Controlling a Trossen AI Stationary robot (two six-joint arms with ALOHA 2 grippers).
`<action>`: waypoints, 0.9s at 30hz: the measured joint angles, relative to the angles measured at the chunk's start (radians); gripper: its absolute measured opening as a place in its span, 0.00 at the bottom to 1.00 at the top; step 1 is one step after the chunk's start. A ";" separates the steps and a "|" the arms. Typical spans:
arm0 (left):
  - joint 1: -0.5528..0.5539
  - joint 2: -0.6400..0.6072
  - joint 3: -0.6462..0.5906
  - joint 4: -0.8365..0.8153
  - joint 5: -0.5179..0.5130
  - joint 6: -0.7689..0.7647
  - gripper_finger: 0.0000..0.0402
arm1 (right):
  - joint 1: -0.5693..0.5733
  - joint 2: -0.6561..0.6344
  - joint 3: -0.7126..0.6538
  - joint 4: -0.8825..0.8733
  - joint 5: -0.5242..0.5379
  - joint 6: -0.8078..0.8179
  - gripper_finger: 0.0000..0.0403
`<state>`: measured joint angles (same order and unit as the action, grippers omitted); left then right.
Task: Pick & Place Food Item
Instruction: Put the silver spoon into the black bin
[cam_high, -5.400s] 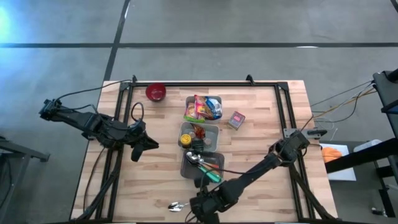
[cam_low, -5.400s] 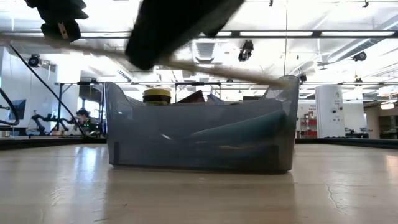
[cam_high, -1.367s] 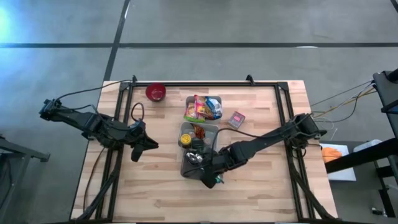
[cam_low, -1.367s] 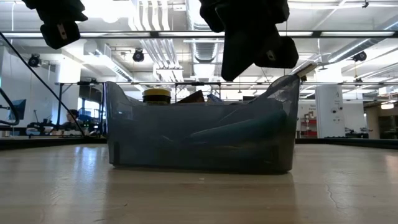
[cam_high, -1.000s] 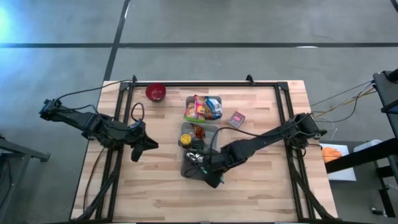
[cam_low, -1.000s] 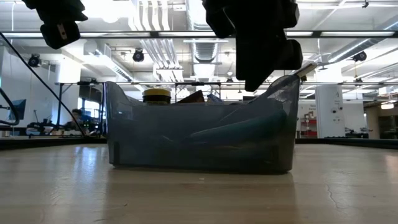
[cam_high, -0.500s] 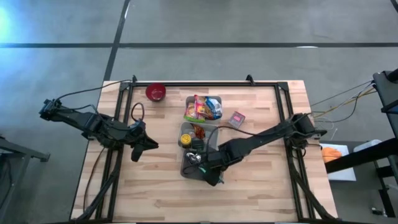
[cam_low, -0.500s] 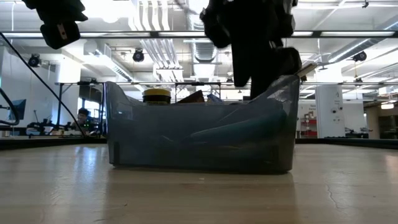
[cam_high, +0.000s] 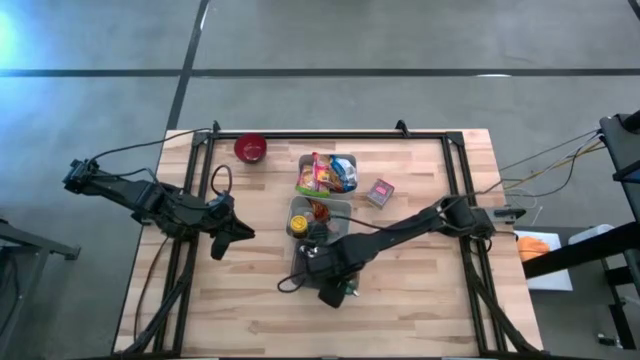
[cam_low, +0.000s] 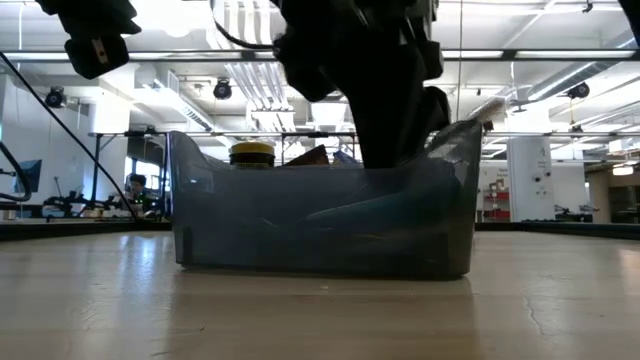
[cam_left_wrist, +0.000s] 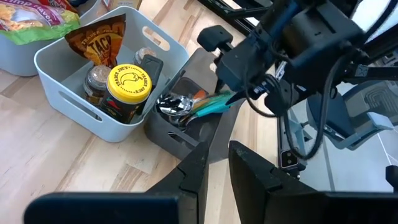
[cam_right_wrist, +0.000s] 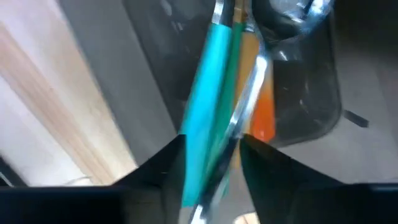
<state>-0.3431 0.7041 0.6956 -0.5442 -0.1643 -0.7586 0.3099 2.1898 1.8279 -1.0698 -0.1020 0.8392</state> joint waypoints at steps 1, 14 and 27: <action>0.000 0.000 0.000 0.000 0.000 0.000 0.17 | 0.000 0.007 0.013 -0.003 0.000 -0.007 0.29; 0.000 0.000 0.000 0.000 0.000 0.000 0.17 | -0.001 0.067 0.129 -0.129 0.041 -0.030 0.05; 0.000 0.000 0.000 0.000 0.000 0.000 0.17 | -0.001 0.044 0.194 -0.087 0.153 0.132 0.05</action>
<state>-0.3430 0.7044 0.6956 -0.5440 -0.1644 -0.7586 0.3087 2.2341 2.0220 -1.1572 0.0512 0.9711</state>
